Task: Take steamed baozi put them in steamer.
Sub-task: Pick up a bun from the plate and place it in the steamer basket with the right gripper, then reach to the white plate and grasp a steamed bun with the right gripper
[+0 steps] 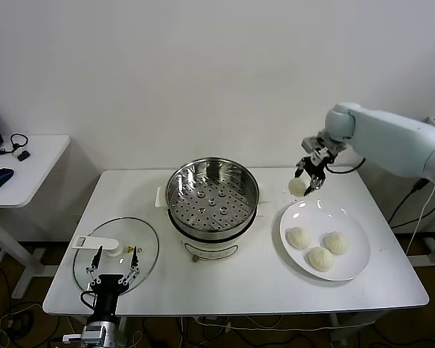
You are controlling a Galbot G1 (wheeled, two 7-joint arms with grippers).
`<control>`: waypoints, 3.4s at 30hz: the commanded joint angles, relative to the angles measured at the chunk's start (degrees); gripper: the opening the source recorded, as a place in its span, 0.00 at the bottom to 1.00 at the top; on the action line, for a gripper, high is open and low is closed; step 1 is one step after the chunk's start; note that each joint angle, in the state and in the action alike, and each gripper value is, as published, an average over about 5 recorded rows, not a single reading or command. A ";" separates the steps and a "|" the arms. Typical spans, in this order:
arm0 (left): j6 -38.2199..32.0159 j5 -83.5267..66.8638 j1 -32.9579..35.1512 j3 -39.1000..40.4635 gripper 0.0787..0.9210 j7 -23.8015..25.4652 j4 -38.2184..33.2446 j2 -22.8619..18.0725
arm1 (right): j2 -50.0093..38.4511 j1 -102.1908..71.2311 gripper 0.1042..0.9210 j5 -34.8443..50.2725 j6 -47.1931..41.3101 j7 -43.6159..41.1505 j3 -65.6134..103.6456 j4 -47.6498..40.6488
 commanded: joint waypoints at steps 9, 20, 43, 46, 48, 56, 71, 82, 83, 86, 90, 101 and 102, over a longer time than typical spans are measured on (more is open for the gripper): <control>-0.15 0.18 0.01 0.08 0.88 -0.11 -0.05 -2.49 | 14.71 14.03 0.64 -7.77 21.58 4.99 -3.53 8.53; -0.16 -0.04 0.11 -0.54 0.88 -0.18 -0.55 -2.60 | 25.58 1.82 0.66 -16.63 33.08 7.23 1.97 -8.59; -0.34 -0.24 -0.24 -0.90 0.88 -0.23 -0.06 -2.69 | 32.20 -14.97 0.66 -22.57 36.16 8.67 8.85 -25.78; -0.33 -0.34 -0.35 -0.94 0.88 -0.22 -0.01 -2.66 | 32.94 -15.16 0.67 -23.35 36.46 8.98 9.36 -27.17; -0.32 -0.36 -0.41 -0.91 0.88 -0.21 0.01 -2.68 | 33.20 -15.14 0.67 -23.61 36.59 9.23 9.52 -27.55; -0.32 -0.36 -0.39 -0.91 0.88 -0.17 -0.15 -2.77 | 32.53 -13.52 0.82 -20.85 36.81 11.00 9.57 -27.03; -0.05 -0.04 0.73 -0.94 0.88 -0.16 -1.67 -2.80 | 21.90 5.31 0.88 7.11 18.63 1.80 -7.76 -12.67; 0.11 0.01 0.81 -0.80 0.88 -0.12 -1.78 -2.41 | 6.63 15.99 0.88 20.48 -15.29 8.86 -22.62 9.30; 0.15 0.01 0.76 -0.76 0.88 -0.12 -1.74 -2.41 | 5.33 15.77 0.88 21.12 -16.56 9.01 -22.99 10.00; 0.31 0.25 0.71 -0.57 0.88 -0.06 -1.66 -2.43 | 1.29 14.40 0.88 22.46 -19.41 9.72 -23.47 11.93; 0.50 0.54 0.61 -0.51 0.88 -0.02 -1.36 -2.50 | -3.06 12.08 0.88 22.90 -21.85 11.10 -23.04 14.76; 0.34 0.60 0.51 -1.16 0.88 -0.02 -0.56 -2.60 | -10.02 2.99 0.88 20.56 -25.32 16.93 -18.76 19.34; 0.33 0.60 0.51 -1.24 0.88 -0.04 -0.48 -2.59 | -10.41 2.18 0.88 20.13 -25.58 17.39 -18.51 19.59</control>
